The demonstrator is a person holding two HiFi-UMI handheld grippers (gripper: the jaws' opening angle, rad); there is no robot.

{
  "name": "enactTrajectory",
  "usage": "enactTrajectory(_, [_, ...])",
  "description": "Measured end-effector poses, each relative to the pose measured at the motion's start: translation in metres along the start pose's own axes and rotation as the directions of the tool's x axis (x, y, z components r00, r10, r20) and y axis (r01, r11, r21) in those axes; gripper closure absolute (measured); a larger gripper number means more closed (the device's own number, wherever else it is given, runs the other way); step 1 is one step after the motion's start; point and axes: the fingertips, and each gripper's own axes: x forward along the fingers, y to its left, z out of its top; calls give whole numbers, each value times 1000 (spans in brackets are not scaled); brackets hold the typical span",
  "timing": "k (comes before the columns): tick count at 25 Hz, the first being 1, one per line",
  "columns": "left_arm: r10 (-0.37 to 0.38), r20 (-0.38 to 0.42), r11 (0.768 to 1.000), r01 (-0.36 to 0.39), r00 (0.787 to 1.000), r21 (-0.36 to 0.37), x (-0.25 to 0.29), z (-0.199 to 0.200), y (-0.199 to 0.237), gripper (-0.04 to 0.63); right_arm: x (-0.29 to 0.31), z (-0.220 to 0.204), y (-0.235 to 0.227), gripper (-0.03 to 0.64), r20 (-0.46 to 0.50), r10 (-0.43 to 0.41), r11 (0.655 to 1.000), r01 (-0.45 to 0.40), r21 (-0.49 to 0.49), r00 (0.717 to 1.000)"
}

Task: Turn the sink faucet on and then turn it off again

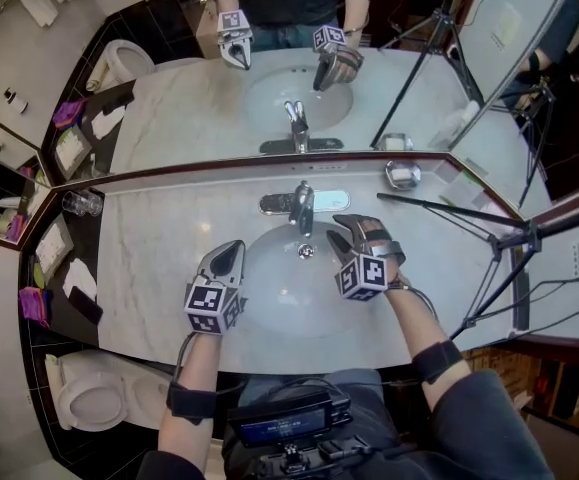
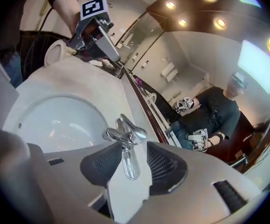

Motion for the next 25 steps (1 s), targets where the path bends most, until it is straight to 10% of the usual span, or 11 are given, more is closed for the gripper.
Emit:
enactTrajectory(10, [5, -9, 1000, -6, 1000, -23, 14, -6, 8, 595, 65, 23, -2, 383, 18, 15, 977, -11, -212, 1000])
enactTrajectory(25, [7, -26, 999, -8, 1000, -38, 25, -14, 13, 595, 115, 27, -1, 382, -57, 73, 964, -85, -252, 996])
